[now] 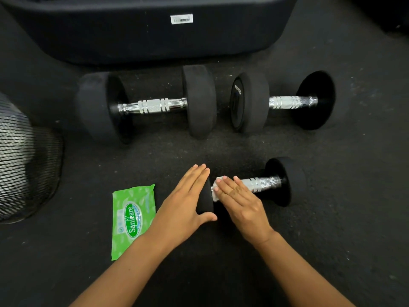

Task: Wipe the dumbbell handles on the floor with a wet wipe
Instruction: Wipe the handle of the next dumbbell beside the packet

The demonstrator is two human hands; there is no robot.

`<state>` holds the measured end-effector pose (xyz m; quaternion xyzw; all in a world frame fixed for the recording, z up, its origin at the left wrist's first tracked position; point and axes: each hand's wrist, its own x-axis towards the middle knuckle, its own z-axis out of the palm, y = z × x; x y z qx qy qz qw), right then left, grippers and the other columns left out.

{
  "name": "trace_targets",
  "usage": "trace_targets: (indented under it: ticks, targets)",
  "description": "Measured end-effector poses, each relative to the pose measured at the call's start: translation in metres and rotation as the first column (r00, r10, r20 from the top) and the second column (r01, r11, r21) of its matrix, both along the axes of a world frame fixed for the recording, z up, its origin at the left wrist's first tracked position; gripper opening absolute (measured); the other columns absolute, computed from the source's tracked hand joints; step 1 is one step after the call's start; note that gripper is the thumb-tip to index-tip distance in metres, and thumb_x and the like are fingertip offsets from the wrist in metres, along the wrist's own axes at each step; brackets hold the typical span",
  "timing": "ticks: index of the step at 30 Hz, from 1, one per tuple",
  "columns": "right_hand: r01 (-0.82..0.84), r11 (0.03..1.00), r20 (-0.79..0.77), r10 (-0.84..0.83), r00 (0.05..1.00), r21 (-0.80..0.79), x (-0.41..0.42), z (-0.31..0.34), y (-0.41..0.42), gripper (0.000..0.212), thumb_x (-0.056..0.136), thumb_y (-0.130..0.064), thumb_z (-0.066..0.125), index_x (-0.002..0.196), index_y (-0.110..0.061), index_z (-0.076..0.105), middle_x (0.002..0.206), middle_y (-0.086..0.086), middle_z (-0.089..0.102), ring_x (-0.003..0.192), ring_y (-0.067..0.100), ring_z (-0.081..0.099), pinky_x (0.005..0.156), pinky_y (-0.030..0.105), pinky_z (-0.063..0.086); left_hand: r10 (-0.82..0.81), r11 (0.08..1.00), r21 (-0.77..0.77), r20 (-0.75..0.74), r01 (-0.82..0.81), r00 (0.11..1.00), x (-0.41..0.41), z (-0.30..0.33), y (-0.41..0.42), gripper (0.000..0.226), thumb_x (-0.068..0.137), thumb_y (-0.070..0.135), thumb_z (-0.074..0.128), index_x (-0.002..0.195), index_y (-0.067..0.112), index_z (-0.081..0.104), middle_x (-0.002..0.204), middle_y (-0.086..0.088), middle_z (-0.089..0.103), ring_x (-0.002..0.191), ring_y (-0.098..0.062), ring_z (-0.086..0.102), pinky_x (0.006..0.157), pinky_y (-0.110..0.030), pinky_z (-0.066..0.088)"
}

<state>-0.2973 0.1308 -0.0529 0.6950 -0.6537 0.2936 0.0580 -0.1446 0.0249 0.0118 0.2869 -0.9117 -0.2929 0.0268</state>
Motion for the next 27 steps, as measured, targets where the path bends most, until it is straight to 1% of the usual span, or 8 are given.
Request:
trace_targets:
  ticks: [3,7,11,14,17,21,25,27]
  targets:
    - [-0.005,1.000,0.023,0.005,1.000,0.007,0.006,0.000,-0.001,0.027,0.095,-0.009,0.050,0.118,-0.001,0.061,0.127,0.014,0.056,0.123,0.025,0.050,0.104,0.043,0.037,0.004,1.000,-0.002,-0.001,-0.004,1.000,0.000,-0.001,-0.001,0.101,0.073,0.045,0.072,0.144,0.029,0.003,0.147,0.022,-0.004,0.138,0.006,-0.008,0.111,-0.014,0.002]
    - [0.023,0.990,0.048,-0.030,0.998,0.136,-0.013,0.018,0.002,0.028,0.088,-0.009,0.054,0.113,-0.004,0.066,0.119,0.009,0.064,0.114,0.021,0.056,0.103,0.038,0.039,-0.004,1.000,0.001,-0.006,0.004,1.000,0.000,-0.001,0.001,0.101,0.073,0.046,0.072,0.143,0.031,0.000,0.150,0.020,-0.002,0.138,0.005,-0.009,0.113,-0.017,0.004]
    - [0.019,0.891,0.154,-0.099,0.983,0.453,-0.013,0.045,-0.029,0.010,0.086,-0.010,0.055,0.084,-0.010,0.065,0.084,0.003,0.066,0.081,0.021,0.063,0.080,0.033,0.049,0.006,1.000,-0.010,0.007,-0.006,1.000,-0.001,-0.001,-0.001,0.102,0.073,0.045,0.073,0.147,0.027,0.005,0.149,0.021,-0.003,0.138,0.005,-0.009,0.111,-0.015,0.001]
    - [-0.030,0.840,0.163,-0.071,0.984,0.542,-0.009,0.050,-0.038,0.009,0.086,-0.010,0.056,0.080,-0.012,0.062,0.079,0.003,0.063,0.074,0.021,0.061,0.065,0.035,0.047,0.000,1.000,-0.019,0.005,0.000,1.000,-0.001,0.000,0.001,0.102,0.074,0.046,0.071,0.144,0.028,-0.002,0.150,0.019,-0.006,0.138,0.004,-0.011,0.111,-0.015,-0.001]
    - [-0.021,0.788,0.159,-0.098,0.982,0.616,-0.022,0.055,-0.042,0.012,0.089,-0.013,0.055,0.078,-0.013,0.060,0.075,0.003,0.064,0.073,0.023,0.060,0.065,0.036,0.047,-0.001,0.999,-0.040,0.002,0.001,1.000,0.001,0.002,0.005,0.100,0.077,0.048,0.067,0.138,0.031,-0.011,0.148,0.020,-0.012,0.137,0.004,-0.014,0.109,-0.013,-0.005]
    - [-0.064,0.700,0.199,-0.113,0.974,0.711,-0.020,0.064,-0.059,0.029,0.094,-0.020,0.051,0.066,-0.015,0.049,0.057,-0.004,0.046,0.067,0.019,0.050,0.062,0.032,0.041,0.017,1.000,-0.019,0.004,-0.017,1.000,-0.001,0.002,0.002,0.101,0.076,0.047,0.068,0.141,0.030,-0.007,0.147,0.021,-0.012,0.137,0.004,-0.015,0.110,-0.015,-0.002]
    - [-0.089,0.640,0.236,-0.148,0.960,0.763,-0.030,0.069,-0.059,0.022,0.094,-0.018,0.050,0.079,-0.009,0.063,0.068,0.004,0.058,0.073,0.019,0.055,0.067,0.033,0.044,0.002,1.000,-0.025,0.011,-0.002,1.000,-0.002,0.003,0.002,0.101,0.076,0.047,0.068,0.147,0.025,0.000,0.150,0.018,-0.008,0.137,0.003,-0.013,0.110,-0.015,-0.004]
    - [-0.100,0.618,0.244,-0.153,0.958,0.780,-0.033,0.071,-0.062,0.024,0.094,-0.019,0.050,0.075,-0.010,0.062,0.069,0.005,0.059,0.074,0.020,0.056,0.067,0.033,0.044,-0.006,0.999,-0.032,0.014,0.006,1.000,-0.002,0.003,0.002,0.100,0.077,0.047,0.068,0.147,0.024,0.000,0.150,0.017,-0.008,0.138,0.002,-0.013,0.109,-0.014,-0.005]
